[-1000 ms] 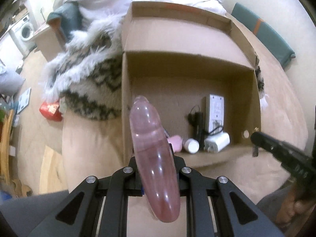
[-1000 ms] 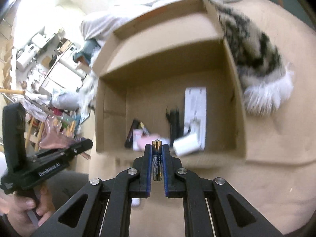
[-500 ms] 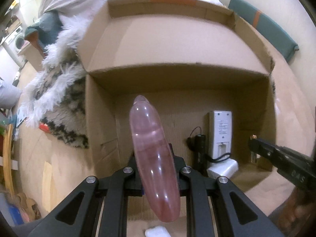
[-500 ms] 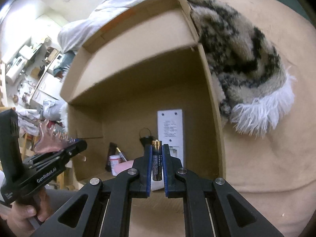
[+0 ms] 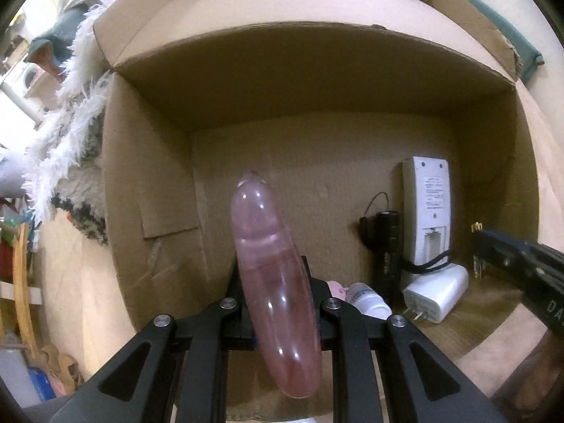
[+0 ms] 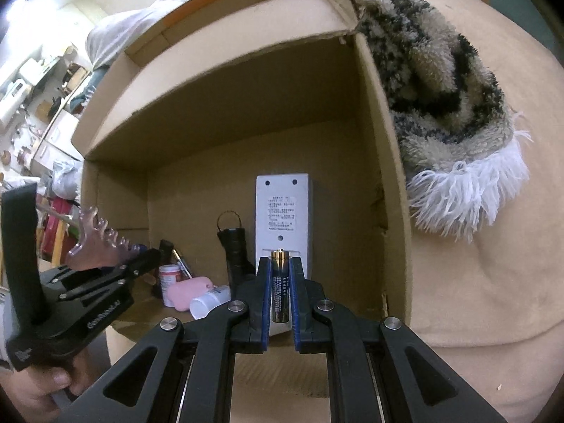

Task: Organize rigid objects
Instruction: 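Carry the massager and battery over into the box with both tools, then lower both items into the box and open both tools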

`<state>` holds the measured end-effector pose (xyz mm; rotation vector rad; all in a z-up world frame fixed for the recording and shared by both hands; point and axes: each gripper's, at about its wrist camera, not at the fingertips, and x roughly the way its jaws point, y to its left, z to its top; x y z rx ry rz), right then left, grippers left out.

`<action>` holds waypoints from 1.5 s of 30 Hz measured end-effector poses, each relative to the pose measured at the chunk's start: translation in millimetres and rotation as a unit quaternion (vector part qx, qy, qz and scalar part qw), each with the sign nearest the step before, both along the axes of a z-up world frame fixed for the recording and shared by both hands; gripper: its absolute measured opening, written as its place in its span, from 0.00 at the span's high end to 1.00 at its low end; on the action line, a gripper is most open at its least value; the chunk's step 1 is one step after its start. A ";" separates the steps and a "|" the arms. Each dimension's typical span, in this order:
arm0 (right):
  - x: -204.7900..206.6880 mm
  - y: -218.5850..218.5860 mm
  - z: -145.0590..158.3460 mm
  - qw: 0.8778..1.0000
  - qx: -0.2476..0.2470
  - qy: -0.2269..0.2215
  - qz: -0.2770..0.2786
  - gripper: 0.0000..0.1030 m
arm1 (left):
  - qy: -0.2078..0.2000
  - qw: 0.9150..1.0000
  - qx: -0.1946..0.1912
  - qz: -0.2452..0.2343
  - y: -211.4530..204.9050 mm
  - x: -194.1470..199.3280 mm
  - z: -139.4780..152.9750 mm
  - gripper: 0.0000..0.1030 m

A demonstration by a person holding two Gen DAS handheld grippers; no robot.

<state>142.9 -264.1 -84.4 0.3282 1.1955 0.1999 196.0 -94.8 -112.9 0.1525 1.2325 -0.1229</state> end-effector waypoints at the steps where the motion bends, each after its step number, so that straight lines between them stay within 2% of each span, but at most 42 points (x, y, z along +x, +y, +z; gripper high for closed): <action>1: -1.2 1.3 -1.4 1.000 -0.001 0.002 0.002 0.89 | 0.001 1.000 0.001 0.001 -0.5 0.4 -1.0 0.86; 9: 1.9 5.7 -6.8 1.000 -0.008 0.008 0.003 0.89 | 0.003 1.000 0.005 -0.003 -11.3 1.2 -6.0 0.86; 16: 2.5 0.7 -6.0 1.000 -0.004 0.005 -0.001 0.89 | -0.014 1.000 0.019 -0.020 -25.9 -4.0 -8.5 0.84; 18: 2.7 -0.2 -4.4 1.000 -0.001 0.002 -0.002 0.89 | -0.016 0.999 0.019 -0.021 -27.6 -5.1 -8.4 0.75; 19: 2.8 0.1 -3.4 1.000 0.000 -0.001 -0.002 0.89 | -0.015 1.000 0.017 -0.020 -28.2 -5.3 -5.1 0.61; 20: 3.1 -0.3 -2.1 1.000 0.000 -0.004 -0.002 0.89 | -0.016 1.000 0.013 -0.017 -29.0 -5.8 -3.6 0.43; 22: 3.5 -1.1 1.5 1.000 0.006 -0.013 -0.005 0.89 | -0.025 1.000 0.006 -0.016 -27.9 -7.7 2.8 0.31; 24: 4.2 -2.4 6.2 1.000 0.014 -0.021 -0.008 0.89 | -0.029 0.999 0.001 -0.022 -31.6 -9.5 6.7 0.31; 25: 4.4 -3.4 8.4 0.999 0.015 -0.026 -0.011 0.85 | -0.029 0.999 -0.001 -0.025 -32.1 -10.1 7.4 0.31; 28: 4.2 -8.3 11.7 0.999 0.034 -0.032 -0.014 0.64 | -0.029 0.999 -0.010 -0.028 -34.2 -13.0 8.2 0.31; 32: 2.2 -1.9 18.2 0.998 0.035 -0.049 0.002 0.42 | -0.029 0.999 -0.010 -0.024 -32.5 -17.2 9.7 0.31; 33: 1.7 -0.2 19.2 0.998 0.033 -0.051 0.004 0.40 | -0.029 0.999 -0.010 -0.021 -27.3 -18.3 9.3 0.31; 40: 3.7 -4.1 20.5 0.998 0.043 -0.049 -0.004 0.38 | -0.027 0.999 -0.024 0.003 -3.3 -17.6 13.7 0.31; 45: 0.1 -10.3 27.6 0.997 0.053 -0.058 -0.015 0.38 | -0.038 0.999 -0.027 0.000 5.8 -28.5 31.2 0.31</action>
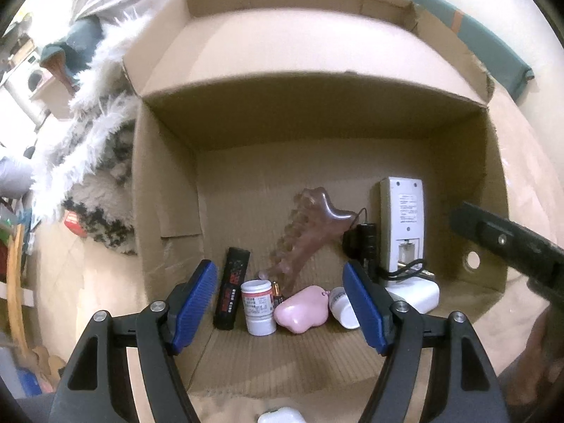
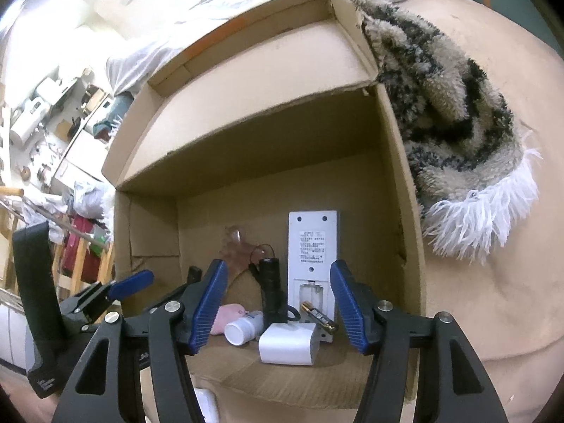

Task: Organize rigid objects
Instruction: 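Lower both items into the box and open both tools, then withdraw both tools from the box toward the white earbud case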

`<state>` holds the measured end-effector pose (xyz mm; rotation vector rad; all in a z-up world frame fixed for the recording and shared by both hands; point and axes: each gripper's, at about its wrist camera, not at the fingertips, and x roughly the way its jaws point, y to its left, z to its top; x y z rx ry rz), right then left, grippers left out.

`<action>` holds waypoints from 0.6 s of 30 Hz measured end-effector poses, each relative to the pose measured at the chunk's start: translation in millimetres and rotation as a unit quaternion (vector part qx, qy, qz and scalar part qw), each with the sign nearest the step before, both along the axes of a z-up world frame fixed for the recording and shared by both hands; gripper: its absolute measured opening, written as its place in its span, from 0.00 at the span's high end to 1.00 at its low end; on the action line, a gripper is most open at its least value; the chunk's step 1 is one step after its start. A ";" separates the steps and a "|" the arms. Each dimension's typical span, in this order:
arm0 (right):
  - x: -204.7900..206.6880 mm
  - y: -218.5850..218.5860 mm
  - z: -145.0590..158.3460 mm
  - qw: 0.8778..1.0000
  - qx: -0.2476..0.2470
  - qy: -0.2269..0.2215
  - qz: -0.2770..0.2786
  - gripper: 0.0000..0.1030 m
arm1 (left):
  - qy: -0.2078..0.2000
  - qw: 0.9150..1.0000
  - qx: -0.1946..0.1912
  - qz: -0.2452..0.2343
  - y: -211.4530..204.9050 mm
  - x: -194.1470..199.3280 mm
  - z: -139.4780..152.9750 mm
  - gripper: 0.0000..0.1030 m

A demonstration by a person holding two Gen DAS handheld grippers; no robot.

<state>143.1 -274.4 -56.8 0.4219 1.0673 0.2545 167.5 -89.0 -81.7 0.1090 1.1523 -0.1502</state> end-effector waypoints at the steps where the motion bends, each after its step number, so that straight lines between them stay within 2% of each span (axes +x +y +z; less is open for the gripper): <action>1: -1.4 -1.1 2.1 1.000 0.002 -0.003 -0.002 0.38 | -0.002 1.000 0.003 -0.003 0.6 -2.7 3.5 0.31; 4: -6.9 -5.0 7.9 1.000 0.007 -0.008 -0.007 0.38 | -0.008 1.000 0.010 0.000 5.0 -10.4 10.6 0.31; 11: -27.6 -11.8 27.5 0.999 0.012 -0.024 -0.016 0.38 | -0.003 1.000 -0.003 0.020 25.4 -37.6 31.5 0.31; 18: -53.3 1.0 28.2 1.000 0.019 -0.020 -0.008 0.38 | 0.002 0.999 0.004 0.035 38.6 -66.0 33.4 0.31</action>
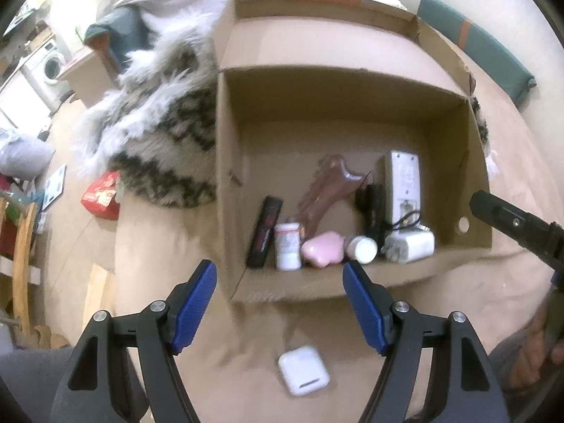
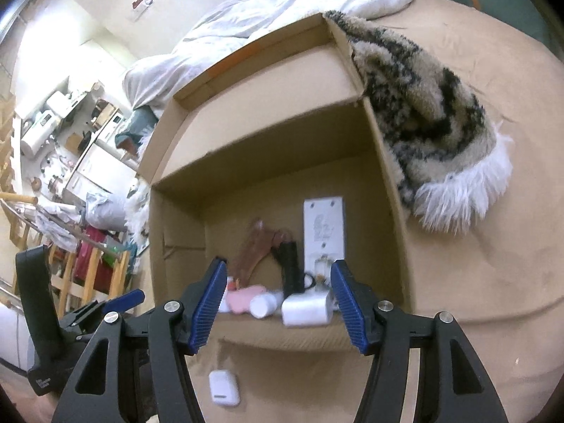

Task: Organize rigid objects
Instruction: 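Withdraw both tools from the box toward the white earbud case, then grasp the white earbud case with the left tool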

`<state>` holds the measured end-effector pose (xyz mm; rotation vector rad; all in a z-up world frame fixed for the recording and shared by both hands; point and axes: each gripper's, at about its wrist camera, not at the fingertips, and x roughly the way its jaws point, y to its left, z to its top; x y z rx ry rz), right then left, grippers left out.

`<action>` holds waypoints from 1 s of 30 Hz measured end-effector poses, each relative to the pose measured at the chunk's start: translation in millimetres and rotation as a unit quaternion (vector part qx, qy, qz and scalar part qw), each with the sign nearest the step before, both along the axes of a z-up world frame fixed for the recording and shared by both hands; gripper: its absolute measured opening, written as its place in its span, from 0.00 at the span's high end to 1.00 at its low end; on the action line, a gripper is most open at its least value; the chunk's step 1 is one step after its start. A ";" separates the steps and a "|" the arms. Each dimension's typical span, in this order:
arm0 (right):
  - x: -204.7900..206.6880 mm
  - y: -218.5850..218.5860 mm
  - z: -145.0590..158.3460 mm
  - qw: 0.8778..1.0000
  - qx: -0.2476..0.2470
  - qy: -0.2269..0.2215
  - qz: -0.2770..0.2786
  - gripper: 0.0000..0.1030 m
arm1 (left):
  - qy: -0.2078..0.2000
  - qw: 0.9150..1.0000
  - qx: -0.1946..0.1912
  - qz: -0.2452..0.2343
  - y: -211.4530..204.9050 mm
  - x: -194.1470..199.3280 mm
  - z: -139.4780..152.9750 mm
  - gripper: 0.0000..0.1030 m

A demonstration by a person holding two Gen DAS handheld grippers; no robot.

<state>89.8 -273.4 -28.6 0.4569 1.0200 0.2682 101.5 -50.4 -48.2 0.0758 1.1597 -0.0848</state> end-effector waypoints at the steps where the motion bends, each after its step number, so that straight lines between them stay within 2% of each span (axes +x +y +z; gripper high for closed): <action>1: -3.7 2.3 -1.2 1.000 -0.001 0.001 0.002 0.38 | 0.001 1.000 0.001 0.003 2.6 -3.8 -1.0 0.31; 10: -32.7 17.0 -13.9 1.000 -0.003 0.020 0.004 0.38 | 0.040 0.998 -0.010 0.048 29.3 -34.8 -23.6 0.31; 13: -40.0 17.9 -22.6 0.999 -0.004 0.034 -0.001 0.38 | 0.060 0.996 -0.016 0.067 37.1 -41.2 -33.3 0.31; 17: -42.9 20.8 -25.6 0.999 -0.015 0.038 0.000 0.38 | 0.105 0.990 -0.026 0.090 40.8 -53.6 -56.8 0.31; 19: -42.2 21.5 -25.4 0.999 -0.022 0.036 0.000 0.38 | 0.123 0.988 -0.035 0.082 34.9 -60.0 -67.8 0.31; 22: -39.5 21.8 -30.4 0.999 -0.021 0.045 -0.002 0.38 | 0.138 0.988 -0.020 0.072 21.4 -63.4 -82.2 0.31; 27: -38.7 26.1 -35.3 0.998 -0.031 0.051 0.005 0.38 | 0.170 0.983 -0.017 0.067 4.2 -60.5 -109.1 0.30; 30: -38.7 25.7 -36.2 0.998 -0.032 0.053 0.005 0.38 | 0.177 0.983 0.007 0.047 -9.4 -58.7 -122.2 0.31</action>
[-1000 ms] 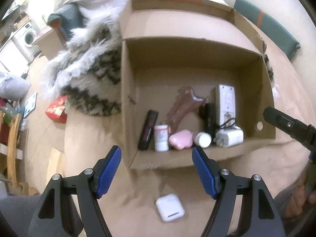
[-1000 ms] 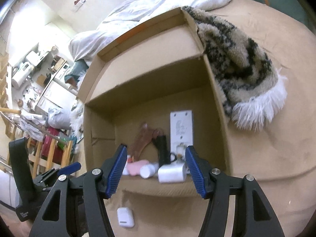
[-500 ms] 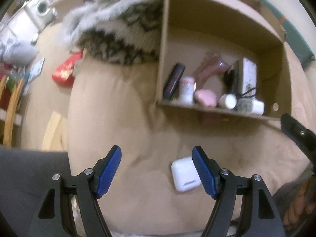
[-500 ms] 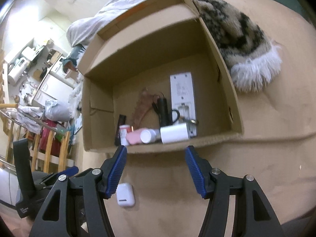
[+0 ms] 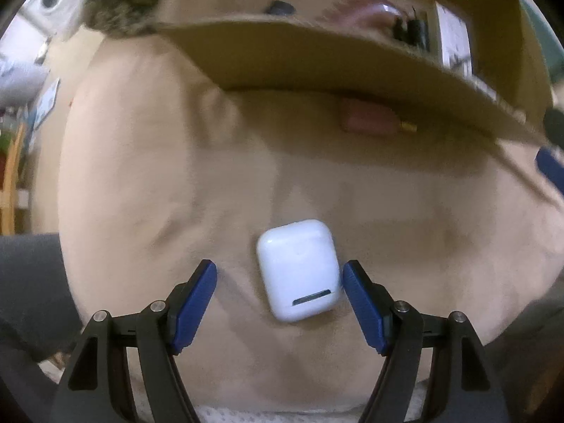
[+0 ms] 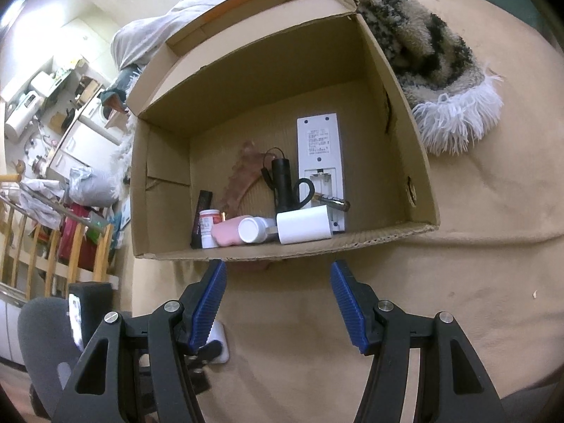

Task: Organize rigid objects
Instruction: 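Grasp the white earbud case with the left tool, then grasp the pink lipstick tube with the right tool while the left tool holds the case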

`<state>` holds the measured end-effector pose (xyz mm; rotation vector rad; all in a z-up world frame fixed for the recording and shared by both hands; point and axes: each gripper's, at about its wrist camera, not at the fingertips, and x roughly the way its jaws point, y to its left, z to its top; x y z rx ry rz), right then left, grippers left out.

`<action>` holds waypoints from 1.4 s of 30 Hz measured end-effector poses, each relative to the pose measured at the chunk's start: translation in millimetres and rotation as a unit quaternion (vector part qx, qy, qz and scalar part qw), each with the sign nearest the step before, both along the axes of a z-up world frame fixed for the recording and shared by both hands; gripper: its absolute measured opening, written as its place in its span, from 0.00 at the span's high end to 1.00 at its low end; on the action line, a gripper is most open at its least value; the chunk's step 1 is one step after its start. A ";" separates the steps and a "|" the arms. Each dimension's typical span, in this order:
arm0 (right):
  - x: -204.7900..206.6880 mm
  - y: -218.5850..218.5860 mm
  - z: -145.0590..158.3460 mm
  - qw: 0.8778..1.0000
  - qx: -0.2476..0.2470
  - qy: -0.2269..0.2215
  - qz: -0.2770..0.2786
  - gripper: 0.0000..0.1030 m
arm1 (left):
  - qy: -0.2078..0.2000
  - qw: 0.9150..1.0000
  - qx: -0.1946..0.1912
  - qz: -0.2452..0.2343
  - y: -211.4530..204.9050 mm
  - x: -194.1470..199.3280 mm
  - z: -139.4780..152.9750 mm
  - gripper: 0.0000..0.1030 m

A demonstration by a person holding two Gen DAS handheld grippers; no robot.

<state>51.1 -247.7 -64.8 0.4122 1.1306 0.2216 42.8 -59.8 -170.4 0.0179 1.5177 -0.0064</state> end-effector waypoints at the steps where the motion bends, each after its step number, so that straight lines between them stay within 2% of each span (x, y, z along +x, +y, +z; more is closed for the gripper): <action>1: 0.2 -0.2 -0.1 1.000 0.001 0.000 0.000 0.38 | 0.004 1.000 0.005 -0.003 -2.1 0.3 -3.5 0.31; 3: 0.4 -0.3 -0.2 1.000 0.002 0.001 0.000 0.38 | 0.008 1.000 0.005 -0.004 -3.3 1.6 -8.8 0.32; 4: 1.2 0.4 -0.7 1.000 0.003 0.001 0.000 0.38 | 0.005 1.000 0.003 -0.005 -3.1 2.1 -9.0 0.39; 5: 1.7 1.1 -1.2 1.000 0.003 0.002 0.001 0.38 | 0.002 1.000 0.007 -0.011 -4.4 2.8 -8.5 0.53; 6: 2.1 1.6 -1.8 1.000 0.003 0.003 0.002 0.38 | 0.001 1.000 0.012 -0.020 -5.7 3.3 -7.8 0.59; 7: 2.6 2.7 -2.7 1.000 0.002 0.004 0.003 0.38 | 0.001 0.999 0.015 -0.028 -7.1 4.3 -7.6 0.61; 11: 4.6 9.0 -8.4 1.000 -0.001 0.013 0.011 0.38 | -0.001 1.000 0.004 -0.025 -1.6 5.4 -7.0 0.61; 17: 6.9 17.7 -18.1 0.999 -0.014 0.025 0.020 0.38 | -0.020 0.999 0.027 -0.003 15.6 4.7 -7.0 0.61; 21: 9.6 29.2 -26.1 0.999 -0.029 0.029 0.033 0.38 | -0.022 0.999 0.023 0.034 31.3 16.1 -5.5 0.61; 24: 9.5 42.6 -32.4 0.997 -0.057 0.026 0.050 0.38 | -0.013 0.998 0.007 0.063 45.3 21.0 -6.7 0.61; 27: 9.8 57.9 -39.5 0.995 -0.077 0.019 0.062 0.38 | -0.012 0.998 0.004 0.066 47.0 20.5 -5.2 0.61; 32: 17.2 83.3 -63.2 0.996 -0.075 0.022 0.052 0.38 | -0.007 0.997 -0.002 0.072 57.3 23.9 -3.7 0.61; 36: 27.8 103.0 -74.8 0.990 -0.135 0.013 0.049 0.38 | -0.004 0.997 -0.012 0.081 58.6 30.9 -5.7 0.61; 39: 36.3 107.7 -86.1 0.988 -0.144 0.020 0.044 0.29 | -0.003 0.996 -0.014 0.087 66.1 29.5 -8.2 0.61; 42: 39.5 109.7 -88.6 0.987 -0.150 0.011 0.051 0.30 | -0.003 0.996 -0.009 0.085 65.4 31.0 -9.8 0.61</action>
